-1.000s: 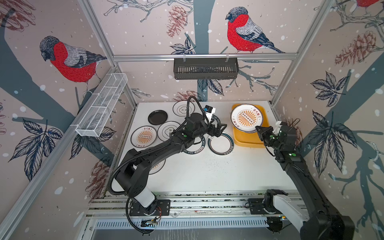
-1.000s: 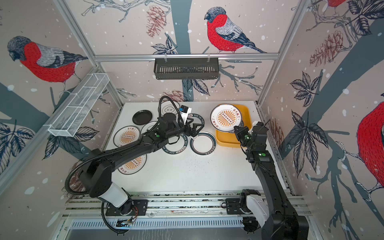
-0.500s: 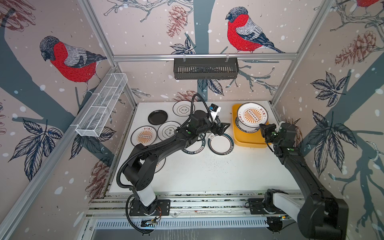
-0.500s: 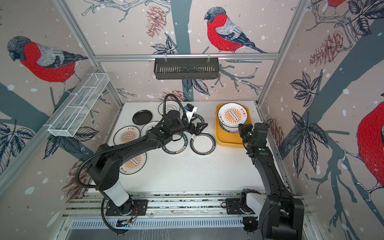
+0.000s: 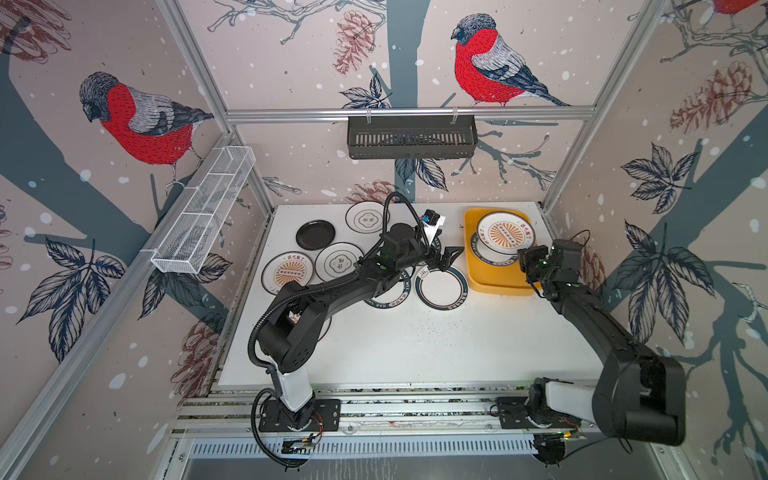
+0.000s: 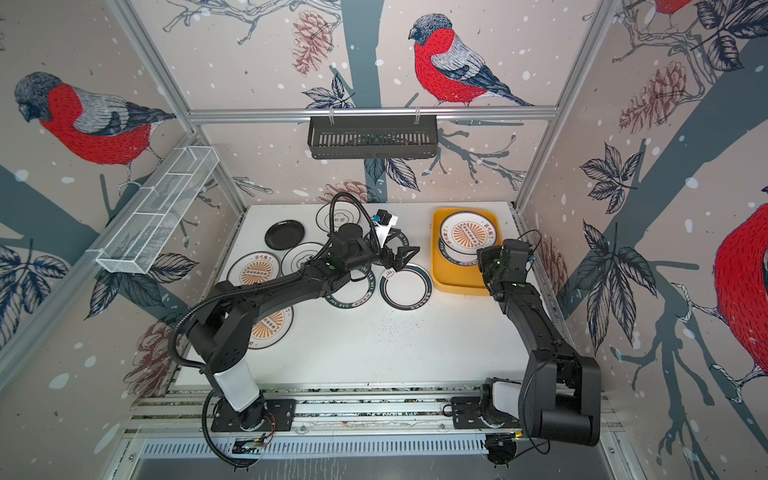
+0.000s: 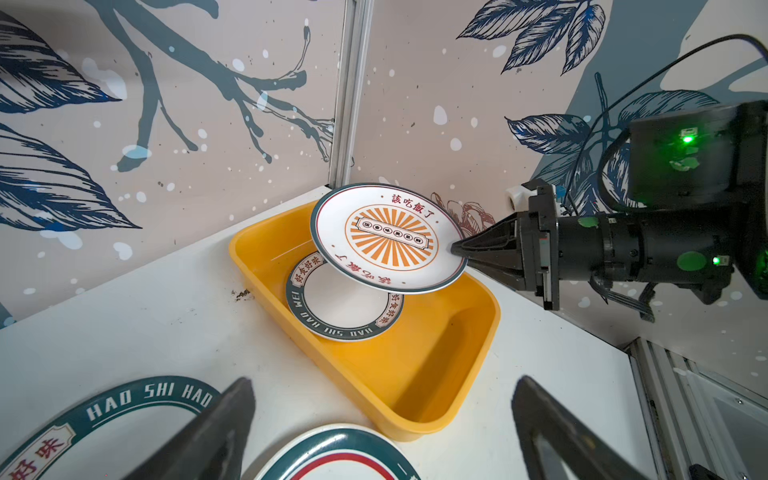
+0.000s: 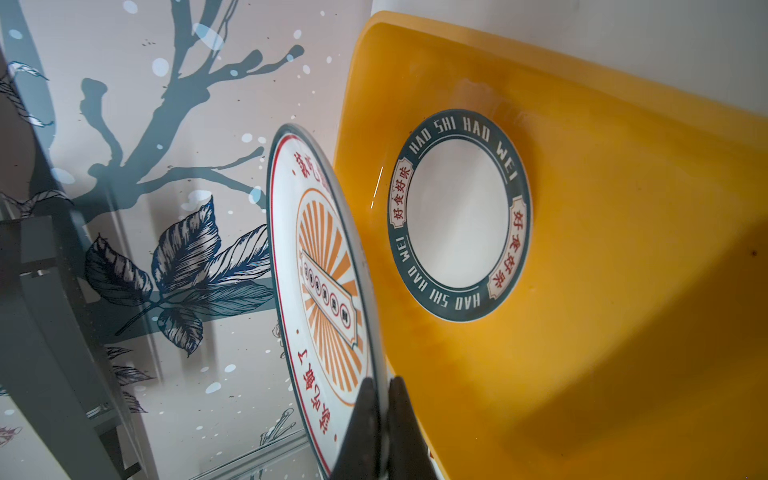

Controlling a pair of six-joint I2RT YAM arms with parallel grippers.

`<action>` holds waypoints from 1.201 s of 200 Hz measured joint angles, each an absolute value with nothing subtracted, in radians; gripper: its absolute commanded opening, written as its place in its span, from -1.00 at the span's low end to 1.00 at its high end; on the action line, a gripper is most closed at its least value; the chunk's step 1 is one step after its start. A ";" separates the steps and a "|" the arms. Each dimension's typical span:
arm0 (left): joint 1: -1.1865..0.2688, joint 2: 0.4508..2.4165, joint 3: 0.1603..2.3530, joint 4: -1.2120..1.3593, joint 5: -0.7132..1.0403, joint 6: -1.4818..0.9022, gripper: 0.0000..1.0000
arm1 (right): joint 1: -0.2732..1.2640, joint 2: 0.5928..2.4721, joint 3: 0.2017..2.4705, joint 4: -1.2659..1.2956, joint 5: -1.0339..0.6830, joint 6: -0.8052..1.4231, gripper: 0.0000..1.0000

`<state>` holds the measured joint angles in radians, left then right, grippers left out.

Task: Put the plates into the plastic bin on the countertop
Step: 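Lower the sunburst plate with the right gripper onto the plate in the bin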

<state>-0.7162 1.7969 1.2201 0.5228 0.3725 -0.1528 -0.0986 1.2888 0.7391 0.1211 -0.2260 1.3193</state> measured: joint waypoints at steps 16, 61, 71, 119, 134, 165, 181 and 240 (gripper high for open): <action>-0.716 1.812 1.214 0.543 0.373 -0.161 0.93 | -0.094 1.335 0.754 0.122 -0.218 1.332 -0.98; -0.716 1.838 1.210 0.571 0.386 -0.191 0.93 | -0.058 1.465 0.807 0.173 -0.189 1.346 -0.98; -0.716 1.839 1.210 0.572 0.388 -0.206 0.93 | -0.055 1.490 0.814 0.189 -0.182 1.362 -0.99; -0.716 1.852 1.212 0.577 0.391 -0.224 0.93 | -0.038 1.579 0.866 0.207 -0.115 1.388 -0.99; -0.716 1.855 1.212 0.577 0.392 -0.237 0.93 | -0.030 1.612 0.888 0.224 -0.101 1.391 -0.99; -0.716 1.856 1.221 0.570 0.392 -0.259 0.93 | -0.015 1.686 0.924 0.234 -0.083 1.401 -0.99; -0.716 1.856 1.230 0.562 0.391 -0.259 0.93 | -0.009 1.710 0.929 0.240 -0.075 1.411 -0.99; -0.716 1.855 1.233 0.535 0.390 -0.259 0.93 | -0.005 1.757 0.949 0.252 -0.046 1.435 -0.99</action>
